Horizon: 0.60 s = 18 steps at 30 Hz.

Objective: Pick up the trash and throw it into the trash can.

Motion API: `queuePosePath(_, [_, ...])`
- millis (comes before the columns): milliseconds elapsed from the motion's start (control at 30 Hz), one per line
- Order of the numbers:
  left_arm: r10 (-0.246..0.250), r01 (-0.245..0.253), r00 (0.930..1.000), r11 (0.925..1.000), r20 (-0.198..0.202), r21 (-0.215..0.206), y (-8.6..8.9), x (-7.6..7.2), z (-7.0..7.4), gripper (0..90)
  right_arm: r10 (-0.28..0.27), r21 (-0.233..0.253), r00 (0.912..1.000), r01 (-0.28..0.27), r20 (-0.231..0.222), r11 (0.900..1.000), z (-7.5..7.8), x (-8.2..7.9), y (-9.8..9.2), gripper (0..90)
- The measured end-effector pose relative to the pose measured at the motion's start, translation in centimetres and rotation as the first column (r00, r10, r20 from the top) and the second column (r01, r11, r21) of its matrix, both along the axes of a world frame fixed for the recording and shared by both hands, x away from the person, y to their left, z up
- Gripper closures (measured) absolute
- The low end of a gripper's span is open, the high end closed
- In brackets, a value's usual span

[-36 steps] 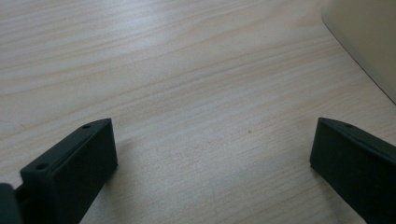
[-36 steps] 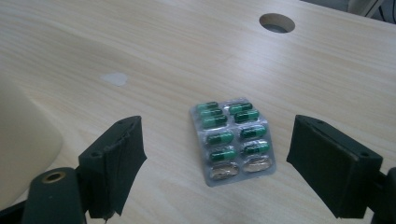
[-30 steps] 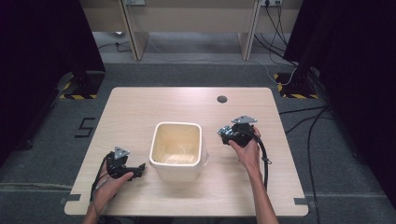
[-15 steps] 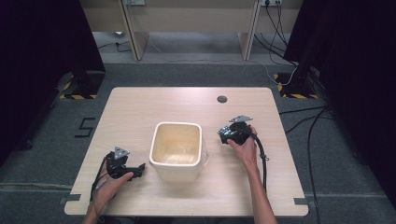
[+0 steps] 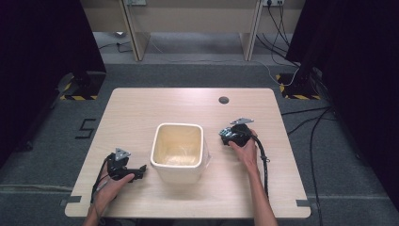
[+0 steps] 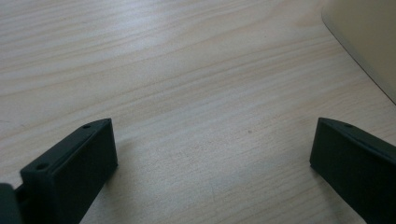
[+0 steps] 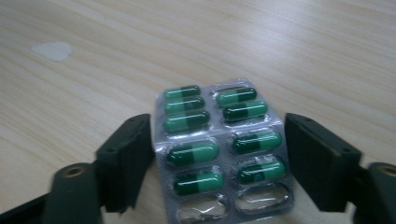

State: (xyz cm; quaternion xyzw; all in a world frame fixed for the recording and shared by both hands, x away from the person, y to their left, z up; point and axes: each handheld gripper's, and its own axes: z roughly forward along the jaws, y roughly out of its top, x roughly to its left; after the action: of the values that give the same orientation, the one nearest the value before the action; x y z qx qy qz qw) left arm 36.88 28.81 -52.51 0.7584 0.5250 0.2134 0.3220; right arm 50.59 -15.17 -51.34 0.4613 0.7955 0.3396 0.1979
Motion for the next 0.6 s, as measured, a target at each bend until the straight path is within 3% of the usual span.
queuePosePath(300, [0.000,0.000,1.0000,1.0000,0.000,0.000,0.0,0.0,0.0,0.0,0.007,-0.009,0.9998,-0.007,0.017,1.000,1.1,-0.8,0.3,34.1])
queuePosePath(600, [0.000,0.000,1.0000,1.0000,0.000,0.000,0.0,0.0,0.0,0.0,0.029,0.001,0.9978,-0.029,0.059,1.000,4.4,-2.9,0.6,34.2])
